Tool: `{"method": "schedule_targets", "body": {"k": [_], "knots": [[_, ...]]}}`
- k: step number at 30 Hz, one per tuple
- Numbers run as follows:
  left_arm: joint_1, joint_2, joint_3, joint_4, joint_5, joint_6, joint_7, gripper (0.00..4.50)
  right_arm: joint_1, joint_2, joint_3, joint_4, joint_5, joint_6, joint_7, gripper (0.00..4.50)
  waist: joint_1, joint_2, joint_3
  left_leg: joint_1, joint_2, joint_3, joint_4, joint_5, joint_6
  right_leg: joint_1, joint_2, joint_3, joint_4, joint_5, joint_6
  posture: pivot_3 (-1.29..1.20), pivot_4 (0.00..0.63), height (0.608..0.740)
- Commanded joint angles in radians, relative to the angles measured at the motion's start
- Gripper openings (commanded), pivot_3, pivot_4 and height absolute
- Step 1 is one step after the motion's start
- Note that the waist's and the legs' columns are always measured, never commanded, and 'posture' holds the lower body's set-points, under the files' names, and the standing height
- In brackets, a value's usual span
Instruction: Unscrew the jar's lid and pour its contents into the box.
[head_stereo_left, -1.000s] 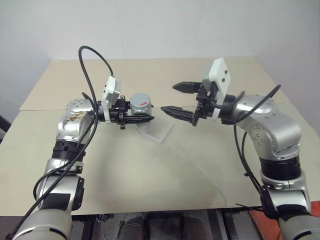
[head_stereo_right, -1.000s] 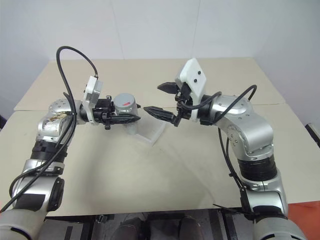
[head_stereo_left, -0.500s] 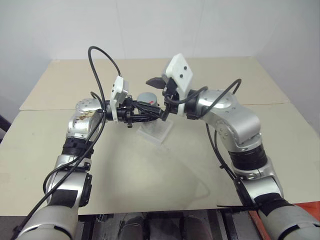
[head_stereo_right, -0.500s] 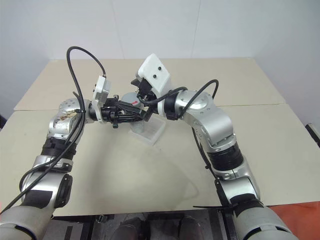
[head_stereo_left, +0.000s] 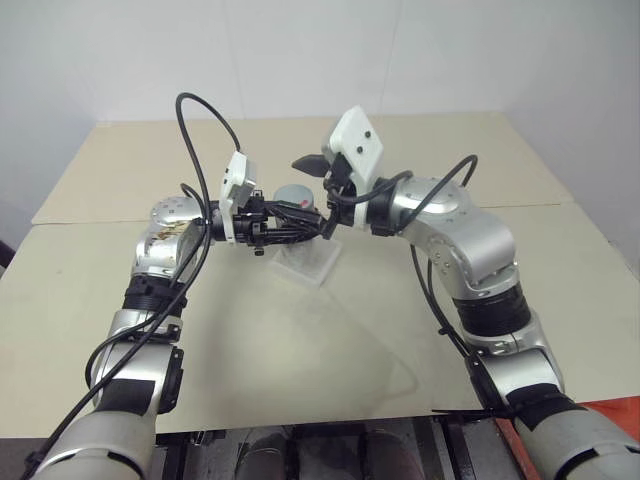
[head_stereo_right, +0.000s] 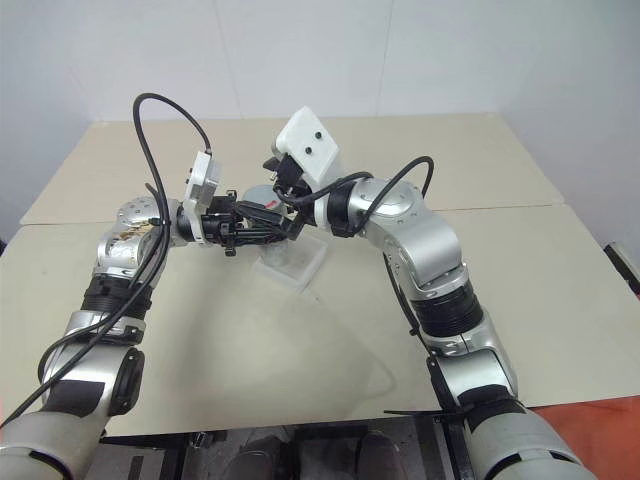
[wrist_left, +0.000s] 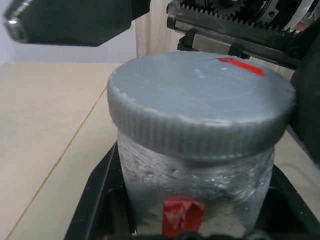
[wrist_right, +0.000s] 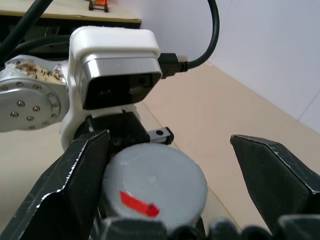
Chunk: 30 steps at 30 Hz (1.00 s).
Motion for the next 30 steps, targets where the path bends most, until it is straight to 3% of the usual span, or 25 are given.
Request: {"method": "schedule_targets", "body": {"k": [1, 20, 26, 30], "knots": [[-0.022, 0.024, 0.022, -0.036, -0.016, -0.009, -0.02, 2.0, 0.011, -0.044, -0.057, -0.008, -0.011, -0.009, -0.001, 4.44, -0.001, 0.0, 0.0, 0.0, 0.0, 0.0, 0.0, 0.0, 0.0, 0.0, 0.0, 0.0, 0.0, 0.0, 0.0, 0.0, 0.15, 0.74], [-0.011, 0.058, 0.024, -0.053, -0.027, 0.006, -0.054, 2.0, 0.063, -0.167, -0.177, 0.071, 0.123, -0.066, 0.189, 4.44, 0.004, 0.0, 0.0, 0.0, 0.0, 0.0, 0.0, 0.0, 0.0, 0.0, 0.0, 0.001, 0.0, 0.0, 0.0, 0.0, 0.15, 0.74], [-0.017, 0.058, 0.024, -0.043, -0.024, 0.005, -0.061, 2.0, 0.055, -0.157, -0.225, 0.08, 0.239, -0.039, 0.318, 4.44, 0.0, 0.0, 0.0, 0.0, 0.0, 0.0, 0.0, 0.0, 0.0, 0.0, 0.0, 0.001, 0.0, 0.0, 0.0, 0.0, 0.15, 0.74], [-0.026, 0.044, 0.017, -0.037, -0.022, 0.002, -0.064, 2.0, 0.021, -0.12, -0.184, 0.085, 0.25, -0.036, 0.339, 4.44, -0.002, 0.0, 0.0, 0.0, 0.0, 0.001, 0.0, 0.0, 0.0, 0.0, 0.0, 0.001, 0.0, 0.0, 0.0, 0.0, 0.15, 0.74]]}}
